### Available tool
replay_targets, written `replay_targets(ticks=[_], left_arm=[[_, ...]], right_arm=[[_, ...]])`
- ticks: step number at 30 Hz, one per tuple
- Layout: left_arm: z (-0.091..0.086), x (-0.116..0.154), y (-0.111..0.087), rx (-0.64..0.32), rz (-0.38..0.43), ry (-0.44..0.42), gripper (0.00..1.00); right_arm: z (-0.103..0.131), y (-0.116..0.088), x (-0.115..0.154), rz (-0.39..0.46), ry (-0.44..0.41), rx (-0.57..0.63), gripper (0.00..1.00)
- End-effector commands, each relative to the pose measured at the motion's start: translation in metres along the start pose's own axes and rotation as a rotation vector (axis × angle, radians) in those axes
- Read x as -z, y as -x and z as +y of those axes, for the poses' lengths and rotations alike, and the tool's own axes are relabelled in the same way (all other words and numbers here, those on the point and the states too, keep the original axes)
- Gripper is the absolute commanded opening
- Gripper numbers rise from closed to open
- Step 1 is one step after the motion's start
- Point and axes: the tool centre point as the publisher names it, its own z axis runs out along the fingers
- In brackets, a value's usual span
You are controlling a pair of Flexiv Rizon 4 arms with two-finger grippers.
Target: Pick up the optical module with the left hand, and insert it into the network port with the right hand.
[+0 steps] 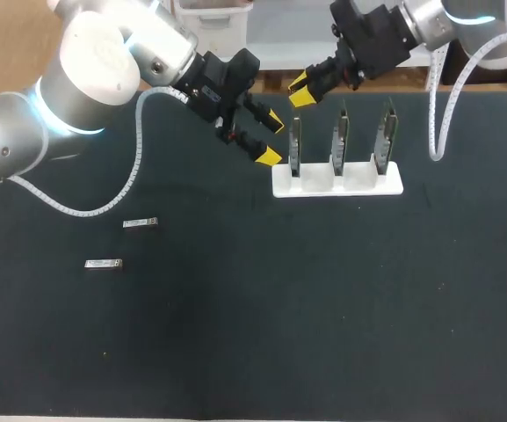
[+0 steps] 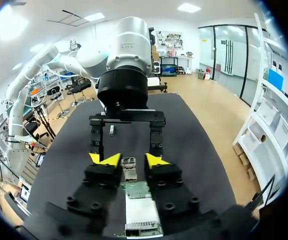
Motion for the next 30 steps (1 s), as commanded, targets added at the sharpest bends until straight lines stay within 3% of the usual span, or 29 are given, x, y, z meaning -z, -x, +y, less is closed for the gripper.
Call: replay_targets(ticks=[1, 11, 12, 13, 14, 30], left_arm=[[0.001, 0.0, 0.0, 0.001, 0.003, -0.002, 1.0], [0.001, 0.0, 0.0, 0.001, 0.003, -0.002, 1.0], [0.001, 0.0, 0.0, 0.001, 0.003, -0.002, 1.0], [0.001, 0.0, 0.0, 0.001, 0.003, -0.002, 1.0], [0.001, 0.0, 0.0, 0.001, 0.003, -0.002, 1.0], [0.001, 0.0, 0.0, 0.001, 0.003, -0.002, 1.0]], right_arm=[[0.006, 0.003, 0.005, -0.017, 0.007, -0.003, 1.0], [0.011, 0.016, 0.013, -0.077, 0.044, -0.013, 1.0], [0.011, 0.016, 0.013, -0.076, 0.042, -0.013, 0.45], [0.01, 0.016, 0.013, -0.074, 0.04, -0.014, 0.31], [0.009, 0.015, 0.012, -0.071, 0.039, -0.016, 0.0], [0.002, 0.003, -0.002, -0.015, 0.045, -0.028, 0.0]])
